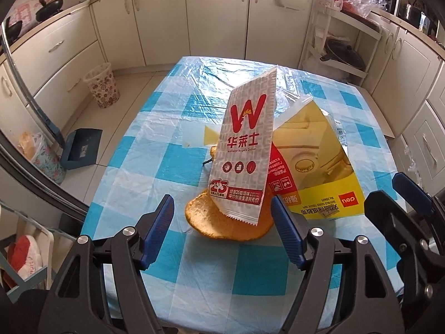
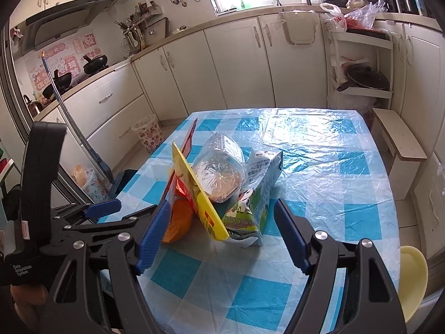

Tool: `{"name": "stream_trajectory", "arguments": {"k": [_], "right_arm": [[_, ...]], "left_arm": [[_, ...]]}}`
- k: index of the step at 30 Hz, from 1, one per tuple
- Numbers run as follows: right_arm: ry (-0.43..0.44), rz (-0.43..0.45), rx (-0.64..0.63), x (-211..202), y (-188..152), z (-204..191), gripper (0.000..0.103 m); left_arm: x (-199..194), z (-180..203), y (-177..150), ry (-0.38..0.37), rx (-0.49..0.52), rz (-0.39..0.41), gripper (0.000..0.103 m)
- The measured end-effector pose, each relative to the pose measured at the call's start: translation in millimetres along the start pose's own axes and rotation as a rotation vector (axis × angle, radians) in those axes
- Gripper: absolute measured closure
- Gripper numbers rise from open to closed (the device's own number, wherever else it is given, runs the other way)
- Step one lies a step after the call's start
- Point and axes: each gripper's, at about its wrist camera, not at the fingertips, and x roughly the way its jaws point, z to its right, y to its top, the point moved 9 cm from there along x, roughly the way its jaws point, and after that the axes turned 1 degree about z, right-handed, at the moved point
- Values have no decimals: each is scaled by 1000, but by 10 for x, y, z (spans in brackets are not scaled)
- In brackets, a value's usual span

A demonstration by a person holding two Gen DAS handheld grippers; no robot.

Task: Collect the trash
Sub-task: 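Move both empty tools back to the W paper bag and yellow packet, then grasp the W paper bag with the left tool while the right tool grasps the yellow packet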

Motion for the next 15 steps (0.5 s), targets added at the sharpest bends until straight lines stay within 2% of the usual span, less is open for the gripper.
{"name": "stream_trajectory", "arguments": {"k": [4,8,11,13,15], "right_arm": [[5,-2,28,43,33,59,30],[12,-1,29,78,62,65,30],[22,-10,17,116,60,42,33],[30,-23,9,165,44,14,34],[36,-35,-2,213,27,-27,38]], "left_arm": [[77,72,98,10,23,10,35],[170,76,197,-16,2,6,36],[244,26,199,-35,-20,-16,62],[287,-21,186,-47,-36,-35,91],[282,-93,194,-49,-56,-33,98]]}}
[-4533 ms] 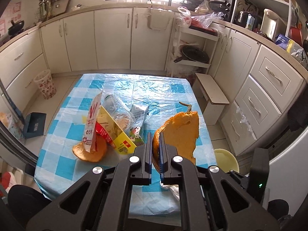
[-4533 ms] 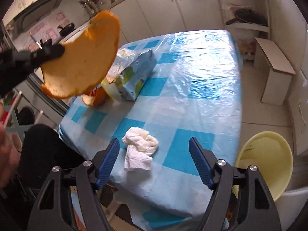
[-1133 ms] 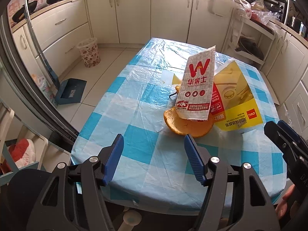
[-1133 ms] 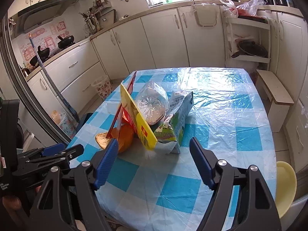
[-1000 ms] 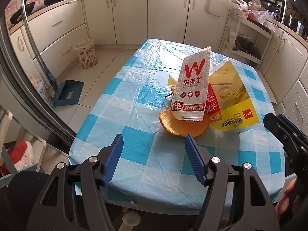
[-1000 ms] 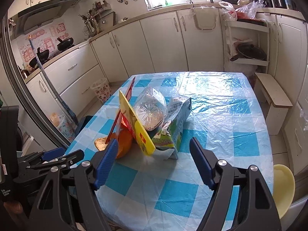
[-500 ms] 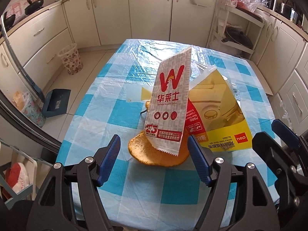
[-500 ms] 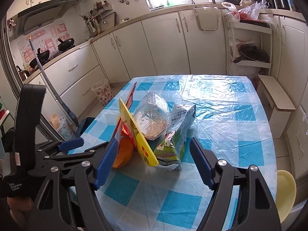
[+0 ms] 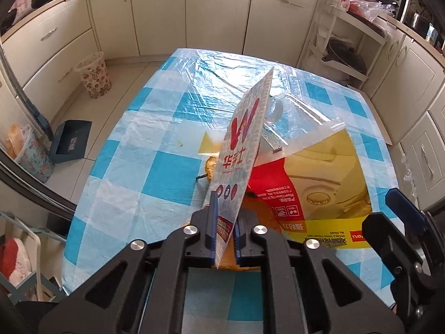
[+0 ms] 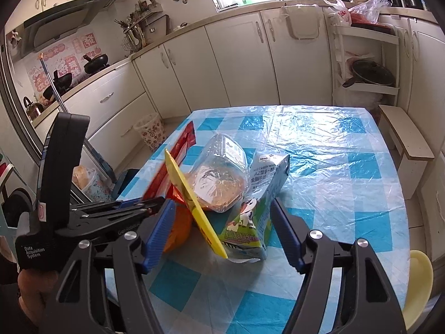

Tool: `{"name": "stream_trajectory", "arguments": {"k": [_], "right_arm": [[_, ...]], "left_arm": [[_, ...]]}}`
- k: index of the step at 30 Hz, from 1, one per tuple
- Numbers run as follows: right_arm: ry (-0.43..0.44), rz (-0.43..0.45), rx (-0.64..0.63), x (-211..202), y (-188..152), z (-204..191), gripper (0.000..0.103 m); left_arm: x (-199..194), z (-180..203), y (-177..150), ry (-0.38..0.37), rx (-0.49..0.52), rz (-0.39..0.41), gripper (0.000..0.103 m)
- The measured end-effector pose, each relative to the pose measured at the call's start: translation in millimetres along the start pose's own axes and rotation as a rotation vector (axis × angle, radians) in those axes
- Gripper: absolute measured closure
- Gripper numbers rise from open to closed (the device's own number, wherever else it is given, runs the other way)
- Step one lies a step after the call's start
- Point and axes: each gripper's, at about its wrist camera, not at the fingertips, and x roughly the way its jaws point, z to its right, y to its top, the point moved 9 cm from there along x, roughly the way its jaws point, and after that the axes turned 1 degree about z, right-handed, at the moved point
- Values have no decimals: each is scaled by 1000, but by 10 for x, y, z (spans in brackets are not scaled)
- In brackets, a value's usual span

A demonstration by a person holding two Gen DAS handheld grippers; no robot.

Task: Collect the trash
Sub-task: 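Grasp the W paper bag with the left tool while the right tool grasps the yellow packet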

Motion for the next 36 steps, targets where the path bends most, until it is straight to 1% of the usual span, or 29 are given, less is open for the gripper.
{"name": "stream_trajectory", "arguments": {"k": [1,4,6,7,9,11,13,14,17,20,23,26,30,36], "right_arm": [[2,-4,-6,22,-3,-16,39],[7,-13,-38,86,0,-90,43],[13,-21,-59,133,-5,-137,47],[16,-27,-65,159,-12,-151,50],[34,-47,-73,219,-40,-185,60],[47,-66,-85,256,-68,-208,84],[64,-63,-89,232,-72,-239,95],[73,-52,-88,192,-55,-246,98],[125,-10,-35,28,37,-215,98],[205,32,44,-158,121,-129,98],[240,73,100,-331,190,11,98],[229,110,143,-486,245,198,98],[187,146,190,-662,259,476,98],[131,154,226,-781,165,701,98]], "left_arm": [[-29,-41,19,-1,-12,11,100],[-117,-170,70,-14,-49,39,101],[-184,-261,97,-36,-85,56,101],[-213,-305,108,-49,-104,64,101],[-267,-366,130,-64,-125,84,101],[-314,-381,155,-74,-131,105,101],[-354,-370,175,-75,-130,125,101],[-386,-360,181,-72,-127,137,101],[-509,-327,221,-69,-111,189,101],[-656,-279,255,-114,-105,240,101],[-760,-217,265,-163,-102,263,101],[-816,-149,261,-208,-98,268,101],[-839,-70,225,-253,-96,257,101],[-883,66,153,-294,-74,246,102]]}}
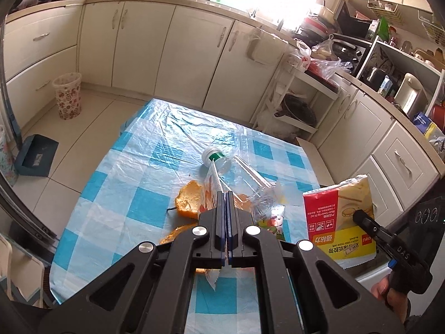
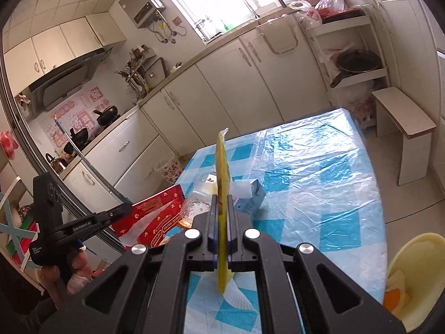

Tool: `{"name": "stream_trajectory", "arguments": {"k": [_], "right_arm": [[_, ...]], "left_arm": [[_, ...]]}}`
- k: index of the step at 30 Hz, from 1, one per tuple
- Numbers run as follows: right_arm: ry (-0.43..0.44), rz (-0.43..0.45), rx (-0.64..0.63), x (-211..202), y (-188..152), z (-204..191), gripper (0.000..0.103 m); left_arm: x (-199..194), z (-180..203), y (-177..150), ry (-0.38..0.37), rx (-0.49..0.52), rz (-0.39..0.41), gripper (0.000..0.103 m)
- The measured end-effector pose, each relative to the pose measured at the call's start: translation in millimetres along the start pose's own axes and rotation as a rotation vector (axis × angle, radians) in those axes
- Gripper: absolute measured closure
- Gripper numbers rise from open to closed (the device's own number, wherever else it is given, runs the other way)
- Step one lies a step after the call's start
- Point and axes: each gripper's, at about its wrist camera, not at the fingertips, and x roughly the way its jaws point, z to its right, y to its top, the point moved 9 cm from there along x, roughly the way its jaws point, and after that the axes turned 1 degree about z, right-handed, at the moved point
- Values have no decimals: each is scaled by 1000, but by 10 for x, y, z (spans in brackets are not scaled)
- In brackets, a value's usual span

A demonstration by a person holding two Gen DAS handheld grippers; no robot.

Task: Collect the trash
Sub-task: 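Grasp the W paper bag with the left tool while the right tool grasps the yellow packet, then carry the paper bag and yellow packet with both tools to the yellow bucket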

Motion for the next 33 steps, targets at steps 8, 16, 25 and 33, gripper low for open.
{"name": "stream_trajectory", "arguments": {"k": [8,16,25,33], "right_arm": [[-49,22,39,-210,-29,244,98],[-90,52,123,-411,-1,560,98],[-222,108,233,-819,17,1166,98],[-404,134,356,-1249,-152,1883,98]], "left_arm": [[-266,181,63,-117,7,23,102],[-281,242,53,-88,32,-1,102],[-679,911,96,-213,106,19,102],[-814,2094,-28,-386,216,-8,102]]}}
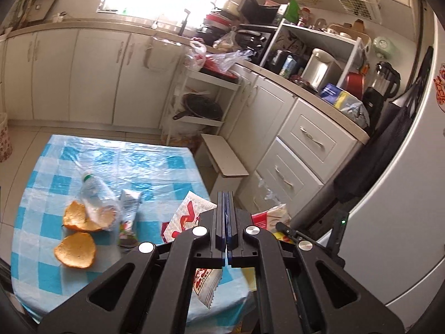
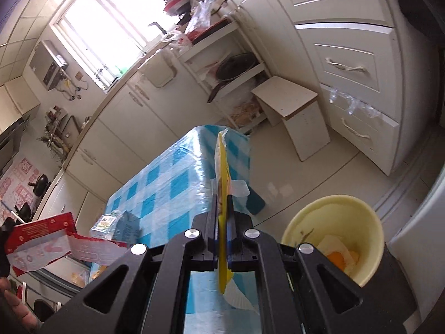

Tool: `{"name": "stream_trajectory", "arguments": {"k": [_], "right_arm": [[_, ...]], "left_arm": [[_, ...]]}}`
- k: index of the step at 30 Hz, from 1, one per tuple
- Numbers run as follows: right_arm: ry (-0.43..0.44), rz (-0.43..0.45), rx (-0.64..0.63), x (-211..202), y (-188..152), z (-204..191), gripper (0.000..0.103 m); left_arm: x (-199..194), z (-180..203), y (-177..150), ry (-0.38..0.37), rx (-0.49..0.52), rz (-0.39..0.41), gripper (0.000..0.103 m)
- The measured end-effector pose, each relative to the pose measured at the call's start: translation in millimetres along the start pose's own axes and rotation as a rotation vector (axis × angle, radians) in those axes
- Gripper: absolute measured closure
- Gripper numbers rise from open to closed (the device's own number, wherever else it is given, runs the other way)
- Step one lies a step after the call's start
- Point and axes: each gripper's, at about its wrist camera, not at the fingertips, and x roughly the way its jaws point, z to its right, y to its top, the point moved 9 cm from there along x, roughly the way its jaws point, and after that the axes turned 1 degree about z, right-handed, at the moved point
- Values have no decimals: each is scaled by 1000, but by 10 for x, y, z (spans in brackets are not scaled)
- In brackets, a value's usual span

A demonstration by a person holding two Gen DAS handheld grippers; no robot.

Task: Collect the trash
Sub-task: 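Carry the paper bag and yellow packet with both tools to the yellow bucket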

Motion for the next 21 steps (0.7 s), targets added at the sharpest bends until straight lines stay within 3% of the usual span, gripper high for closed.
{"name": "stream_trajectory", "arguments": {"k": [6,13,15,17,21], "right_arm": [[-98,-54,60,123,-87,394,98],[-177,-164,130,390,-295,791,98],[-180,-207,151,473,-367,863,89],[-203,-221,158,520,-406,926,59],[-211,-159,206,386,-292,1036,57]], "left_arm": [[410,715,-63,-91,55,-50,102],[1094,1123,-370,-124,63,-153,102],[1364,1180,-511,-117,58,-194,102],[1628,1227,-660,-104,51,-238,102],[2050,1262,-967,-69,47,-314,102]]}}
